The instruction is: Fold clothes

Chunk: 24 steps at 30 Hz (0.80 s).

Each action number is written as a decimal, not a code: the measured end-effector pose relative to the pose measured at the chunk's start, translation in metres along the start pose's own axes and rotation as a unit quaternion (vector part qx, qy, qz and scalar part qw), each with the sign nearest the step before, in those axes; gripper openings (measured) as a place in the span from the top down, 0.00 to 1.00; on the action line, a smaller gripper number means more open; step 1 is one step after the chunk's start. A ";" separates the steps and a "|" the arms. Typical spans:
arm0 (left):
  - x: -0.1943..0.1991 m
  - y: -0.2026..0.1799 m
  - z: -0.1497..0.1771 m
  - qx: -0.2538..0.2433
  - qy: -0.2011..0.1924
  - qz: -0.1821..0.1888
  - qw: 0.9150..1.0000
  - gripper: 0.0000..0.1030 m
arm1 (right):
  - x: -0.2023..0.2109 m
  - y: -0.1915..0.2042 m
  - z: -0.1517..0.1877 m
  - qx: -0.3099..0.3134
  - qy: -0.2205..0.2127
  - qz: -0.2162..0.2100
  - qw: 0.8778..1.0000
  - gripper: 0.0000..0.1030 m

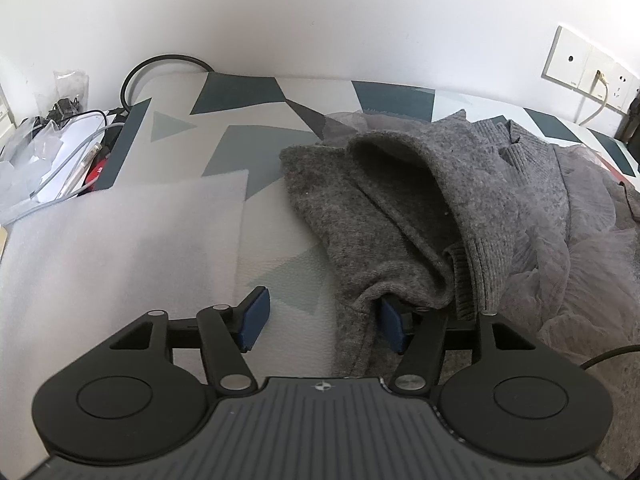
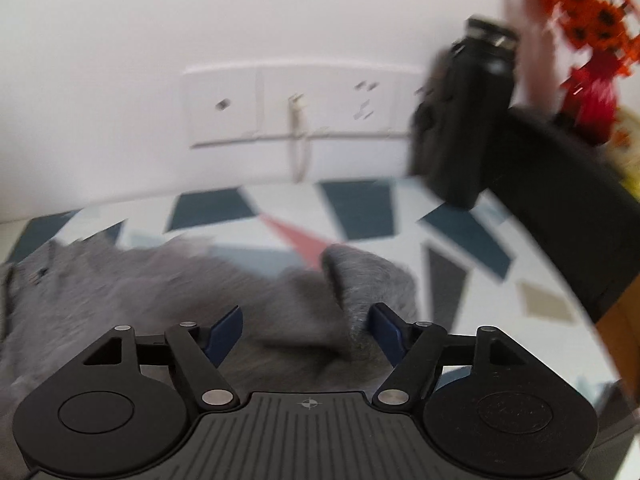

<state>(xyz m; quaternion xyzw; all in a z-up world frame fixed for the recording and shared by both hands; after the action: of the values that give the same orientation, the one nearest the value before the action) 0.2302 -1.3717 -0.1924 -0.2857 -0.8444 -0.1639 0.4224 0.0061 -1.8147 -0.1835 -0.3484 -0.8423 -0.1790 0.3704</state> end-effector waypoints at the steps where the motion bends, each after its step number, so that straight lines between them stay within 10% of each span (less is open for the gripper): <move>1: 0.001 0.000 0.000 0.002 0.003 0.000 1.000 0.42 | -0.001 0.005 0.002 0.004 0.006 -0.009 1.000 0.32; 11: 0.049 -0.005 -0.029 0.033 -0.052 0.063 0.996 0.42 | -0.013 0.032 0.030 0.028 0.049 -0.053 0.997 0.25; 19: 0.011 -0.059 -0.056 -0.018 -0.022 0.122 0.992 0.45 | -0.015 0.033 0.037 0.032 0.036 -0.054 0.997 0.14; 22: -0.010 -0.064 -0.055 -0.008 0.005 0.128 0.992 0.92 | -0.017 0.033 0.038 0.033 0.030 -0.055 0.997 0.10; 24: -0.013 -0.063 -0.056 0.002 0.007 0.143 0.990 0.92 | -0.017 0.034 0.039 0.033 0.028 -0.054 0.998 0.09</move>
<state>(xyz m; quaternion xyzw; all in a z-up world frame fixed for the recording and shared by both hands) 0.2325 -1.4543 -0.1724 -0.4015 -0.7925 -0.1024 0.4475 0.0191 -1.7775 -0.2207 -0.2844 -0.8546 -0.1804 0.3953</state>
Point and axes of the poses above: each gripper's, at about its wrist camera, not at the fingertips, and x roughly against the way its jaws point, y to its left, z to its underside, the point moved 4 cm from there along -x, roughly the way its jaws point, and after that the axes turned 5 degrees about -z, right-handed, at the moved point
